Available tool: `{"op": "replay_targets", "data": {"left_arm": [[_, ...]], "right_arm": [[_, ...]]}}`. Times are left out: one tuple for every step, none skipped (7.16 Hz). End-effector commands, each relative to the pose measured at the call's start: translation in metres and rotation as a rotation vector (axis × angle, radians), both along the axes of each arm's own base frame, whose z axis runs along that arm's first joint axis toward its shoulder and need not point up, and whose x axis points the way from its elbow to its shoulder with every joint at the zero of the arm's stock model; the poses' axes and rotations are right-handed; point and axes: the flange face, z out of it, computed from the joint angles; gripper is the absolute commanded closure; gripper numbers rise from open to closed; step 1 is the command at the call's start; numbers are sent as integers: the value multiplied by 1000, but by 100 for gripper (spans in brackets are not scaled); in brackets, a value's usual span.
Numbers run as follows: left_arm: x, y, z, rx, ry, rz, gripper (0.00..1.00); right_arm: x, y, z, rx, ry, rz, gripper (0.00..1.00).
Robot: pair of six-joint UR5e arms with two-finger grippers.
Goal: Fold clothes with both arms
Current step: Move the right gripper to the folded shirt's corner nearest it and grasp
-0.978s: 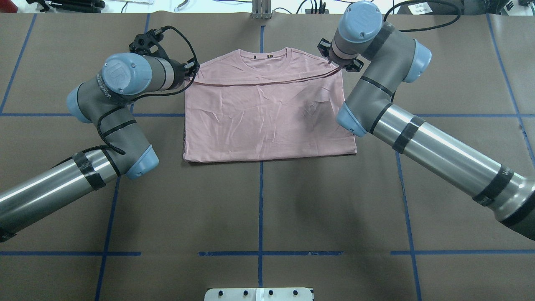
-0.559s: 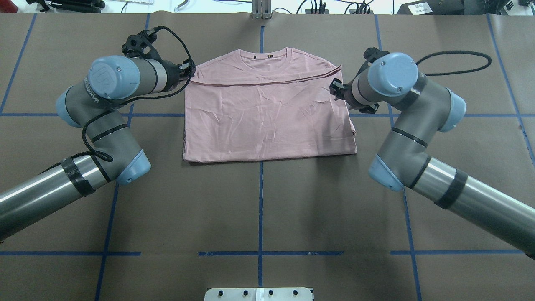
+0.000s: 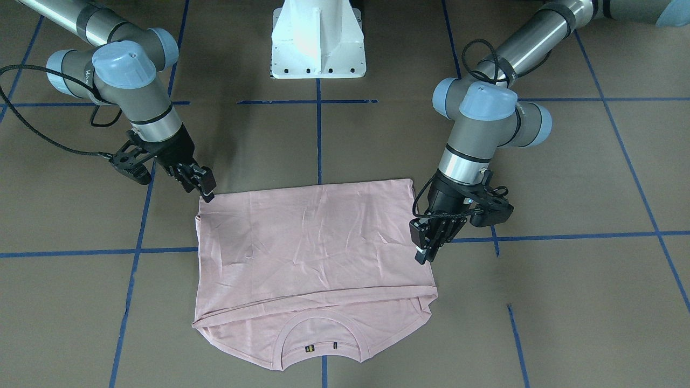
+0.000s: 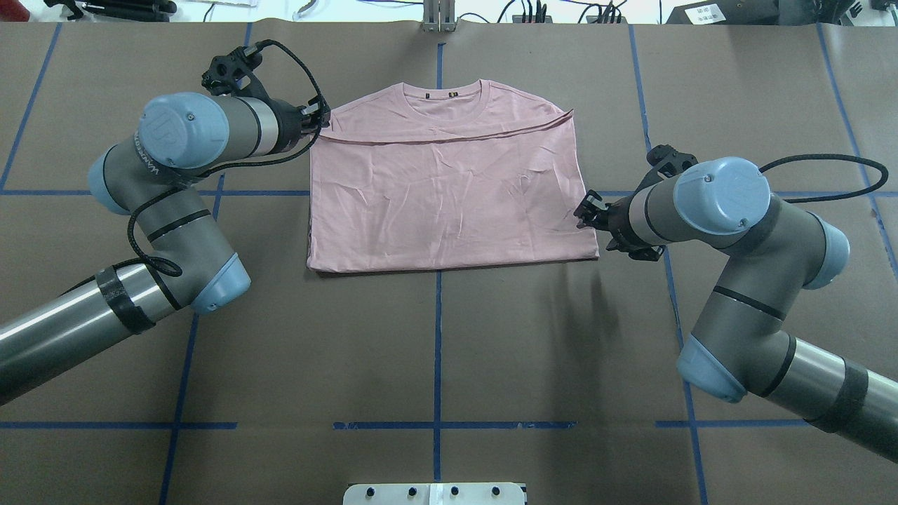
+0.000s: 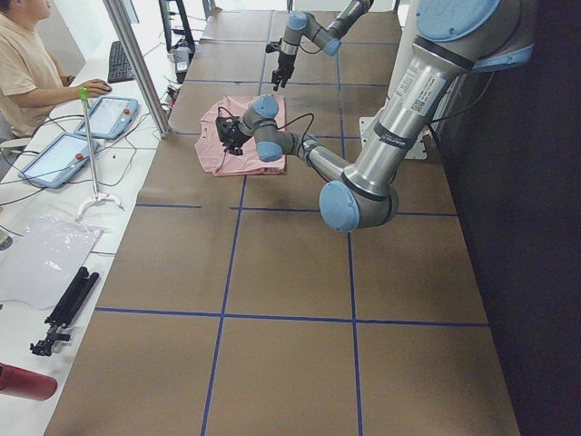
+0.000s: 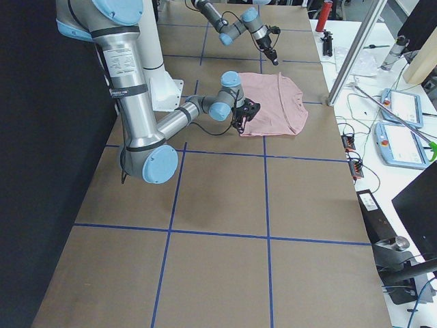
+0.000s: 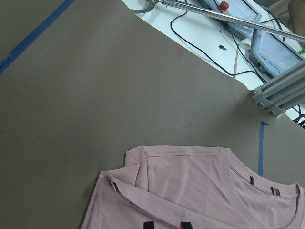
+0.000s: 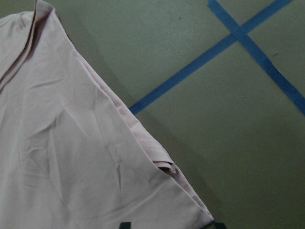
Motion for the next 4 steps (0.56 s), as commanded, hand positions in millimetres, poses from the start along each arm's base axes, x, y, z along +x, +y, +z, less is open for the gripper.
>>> {"op": "replay_targets", "data": {"left_arm": [[0, 4, -5, -3, 16, 22, 70], [0, 4, -5, -3, 16, 22, 69], [0, 5, -7, -2, 19, 23, 68], [0, 5, -7, -2, 19, 23, 68]], "right_arm": [[-18, 11, 7, -32, 6, -14, 34], [-25, 7, 15, -42, 27, -10, 34], [-31, 2, 16, -37, 40, 2, 34], [-32, 0, 20, -33, 51, 11, 34]]}}
